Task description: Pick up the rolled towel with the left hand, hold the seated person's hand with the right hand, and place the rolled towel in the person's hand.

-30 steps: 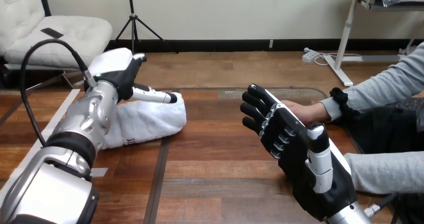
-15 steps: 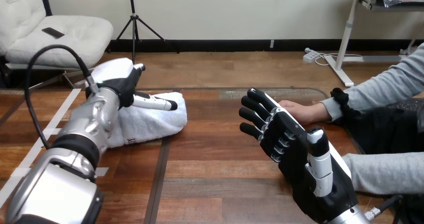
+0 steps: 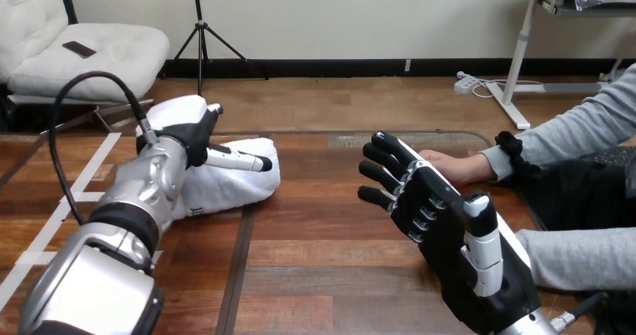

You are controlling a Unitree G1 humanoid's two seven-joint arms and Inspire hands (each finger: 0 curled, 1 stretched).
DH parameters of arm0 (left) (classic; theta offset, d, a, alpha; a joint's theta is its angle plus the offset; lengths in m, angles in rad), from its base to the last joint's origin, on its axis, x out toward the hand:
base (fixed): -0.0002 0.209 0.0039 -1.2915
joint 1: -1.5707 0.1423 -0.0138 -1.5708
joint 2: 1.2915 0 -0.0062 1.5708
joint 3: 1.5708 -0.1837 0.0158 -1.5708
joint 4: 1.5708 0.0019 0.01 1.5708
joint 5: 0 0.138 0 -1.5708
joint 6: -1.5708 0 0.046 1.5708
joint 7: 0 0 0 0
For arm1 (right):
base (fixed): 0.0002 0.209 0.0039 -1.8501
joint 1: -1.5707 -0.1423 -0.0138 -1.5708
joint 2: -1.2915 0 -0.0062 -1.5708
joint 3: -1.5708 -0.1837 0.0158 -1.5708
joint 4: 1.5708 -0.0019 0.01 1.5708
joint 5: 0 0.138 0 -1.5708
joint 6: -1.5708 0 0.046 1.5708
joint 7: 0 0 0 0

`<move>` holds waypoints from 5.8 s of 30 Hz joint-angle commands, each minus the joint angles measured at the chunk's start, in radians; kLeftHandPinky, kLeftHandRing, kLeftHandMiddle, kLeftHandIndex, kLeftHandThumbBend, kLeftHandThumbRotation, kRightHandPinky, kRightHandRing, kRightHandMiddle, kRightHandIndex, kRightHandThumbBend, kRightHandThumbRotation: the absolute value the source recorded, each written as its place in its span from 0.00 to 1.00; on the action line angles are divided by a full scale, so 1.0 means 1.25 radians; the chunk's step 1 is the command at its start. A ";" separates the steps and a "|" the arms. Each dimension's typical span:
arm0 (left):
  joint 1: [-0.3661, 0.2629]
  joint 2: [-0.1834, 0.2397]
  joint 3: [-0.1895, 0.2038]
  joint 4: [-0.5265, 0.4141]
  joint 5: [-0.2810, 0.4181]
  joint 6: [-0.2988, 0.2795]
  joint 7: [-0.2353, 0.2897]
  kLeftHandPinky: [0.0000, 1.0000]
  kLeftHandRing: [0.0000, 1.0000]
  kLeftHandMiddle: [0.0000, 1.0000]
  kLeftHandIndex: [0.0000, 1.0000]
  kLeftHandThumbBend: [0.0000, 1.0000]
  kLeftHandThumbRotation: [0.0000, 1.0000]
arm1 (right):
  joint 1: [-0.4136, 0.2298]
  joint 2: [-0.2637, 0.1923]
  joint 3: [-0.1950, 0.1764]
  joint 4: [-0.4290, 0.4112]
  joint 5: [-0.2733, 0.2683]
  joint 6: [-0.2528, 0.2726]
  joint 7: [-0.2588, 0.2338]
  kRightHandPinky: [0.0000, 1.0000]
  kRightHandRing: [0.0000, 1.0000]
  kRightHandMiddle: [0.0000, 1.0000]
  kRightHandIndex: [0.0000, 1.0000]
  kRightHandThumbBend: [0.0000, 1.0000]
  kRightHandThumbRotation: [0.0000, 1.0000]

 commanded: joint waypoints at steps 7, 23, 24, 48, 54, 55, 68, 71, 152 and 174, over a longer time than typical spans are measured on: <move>-0.020 0.004 -0.015 0.001 0.001 0.015 -0.006 0.95 0.97 0.98 0.97 0.99 0.72 | -0.001 -0.010 -0.011 -0.065 0.021 -0.016 -0.005 0.85 0.93 0.94 0.92 0.89 1.00; 0.000 0.016 -0.016 0.002 -0.001 0.025 -0.011 0.97 0.98 0.98 0.97 1.00 0.67 | 0.018 -0.023 -0.006 -0.094 0.037 -0.008 -0.007 0.85 0.94 0.94 0.91 0.90 1.00; 0.000 0.016 -0.016 0.002 -0.001 0.025 -0.011 0.97 0.98 0.98 0.97 1.00 0.67 | 0.019 -0.023 -0.006 -0.096 0.038 -0.008 -0.007 0.85 0.94 0.94 0.91 0.90 1.00; 0.009 0.030 -0.028 0.002 0.008 0.050 -0.031 1.00 0.99 1.00 0.98 1.00 0.65 | 0.022 -0.027 -0.006 -0.118 0.058 0.001 0.001 0.87 0.94 0.93 0.90 0.91 1.00; 0.010 0.034 -0.029 0.001 0.007 0.050 -0.037 1.00 1.00 1.00 0.99 1.00 0.65 | 0.019 -0.026 -0.005 -0.117 0.059 -0.006 0.004 0.87 0.93 0.93 0.90 0.91 1.00; 0.009 0.034 -0.029 0.001 0.007 0.053 -0.039 1.00 1.00 1.00 0.99 1.00 0.65 | 0.018 -0.027 -0.005 -0.118 0.058 -0.006 0.005 0.87 0.93 0.93 0.90 0.91 1.00; 0.011 0.038 -0.039 0.001 0.014 0.058 -0.056 1.00 1.00 1.00 0.99 1.00 0.67 | 0.015 -0.026 -0.003 -0.121 0.068 -0.008 0.014 0.87 0.94 0.93 0.90 0.91 1.00; 0.011 0.038 -0.039 0.000 0.013 0.057 -0.061 1.00 1.00 1.00 0.98 1.00 0.67 | 0.015 -0.024 -0.002 -0.123 0.068 -0.008 0.014 0.87 0.94 0.92 0.90 0.90 1.00; 0.007 0.027 -0.062 -0.003 0.008 0.060 -0.115 0.63 0.76 0.82 0.82 0.89 0.36 | 0.008 -0.014 0.003 -0.132 0.075 -0.019 0.016 0.77 0.93 0.93 0.89 0.91 1.00; 0.010 0.023 -0.087 -0.005 0.029 0.067 -0.046 0.48 0.64 0.72 0.75 0.86 0.10 | 0.002 -0.005 0.003 -0.127 0.071 -0.023 0.009 0.77 0.93 0.93 0.89 0.92 1.00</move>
